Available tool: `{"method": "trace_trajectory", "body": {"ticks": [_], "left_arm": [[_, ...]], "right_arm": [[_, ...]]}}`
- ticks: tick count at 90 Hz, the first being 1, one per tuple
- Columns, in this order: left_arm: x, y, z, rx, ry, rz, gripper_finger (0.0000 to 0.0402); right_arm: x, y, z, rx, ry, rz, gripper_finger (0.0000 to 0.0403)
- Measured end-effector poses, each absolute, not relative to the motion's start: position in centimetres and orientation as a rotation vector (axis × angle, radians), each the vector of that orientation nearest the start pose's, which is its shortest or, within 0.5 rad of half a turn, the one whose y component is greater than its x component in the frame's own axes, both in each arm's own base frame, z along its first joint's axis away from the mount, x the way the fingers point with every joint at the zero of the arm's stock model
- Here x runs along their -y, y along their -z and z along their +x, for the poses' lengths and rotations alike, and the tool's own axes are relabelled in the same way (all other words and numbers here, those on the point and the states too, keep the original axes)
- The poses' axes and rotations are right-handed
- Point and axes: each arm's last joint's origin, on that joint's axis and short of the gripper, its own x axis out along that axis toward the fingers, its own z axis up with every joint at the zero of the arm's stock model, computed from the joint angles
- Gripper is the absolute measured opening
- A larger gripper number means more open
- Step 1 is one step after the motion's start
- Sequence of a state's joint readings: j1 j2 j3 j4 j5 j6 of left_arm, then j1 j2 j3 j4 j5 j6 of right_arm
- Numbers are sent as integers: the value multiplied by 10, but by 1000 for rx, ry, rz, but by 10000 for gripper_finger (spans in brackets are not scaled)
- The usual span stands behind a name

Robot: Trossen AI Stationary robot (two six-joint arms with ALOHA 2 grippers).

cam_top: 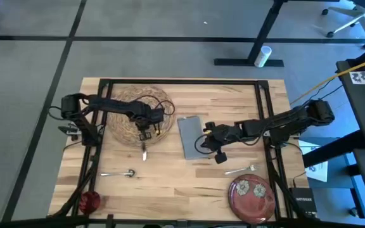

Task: Set table place
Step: Put the silver table knife on the brown placemat

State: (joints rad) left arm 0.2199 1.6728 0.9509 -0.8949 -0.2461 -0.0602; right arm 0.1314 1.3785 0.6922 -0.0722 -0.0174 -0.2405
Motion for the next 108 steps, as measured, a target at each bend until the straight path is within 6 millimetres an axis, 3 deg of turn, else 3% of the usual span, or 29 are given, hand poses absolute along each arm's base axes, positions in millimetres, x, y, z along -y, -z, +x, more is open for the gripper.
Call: {"method": "trace_trajectory", "body": {"ticks": [45,76,89,108], "left_arm": [[-43,-176,242,-1654,-488,-17,0],[7,-175,248,-1646,-130,100,0],[14,-175,255,-1576,-90,126,0],[15,-170,256,-1603,-48,141,0]], "right_arm": [[-36,-187,265,-738,-232,-272,0],[-35,-187,265,-741,-232,-272,0],[-36,-187,265,-739,-232,-272,0],[-35,-187,265,-741,-232,-272,0]]}}
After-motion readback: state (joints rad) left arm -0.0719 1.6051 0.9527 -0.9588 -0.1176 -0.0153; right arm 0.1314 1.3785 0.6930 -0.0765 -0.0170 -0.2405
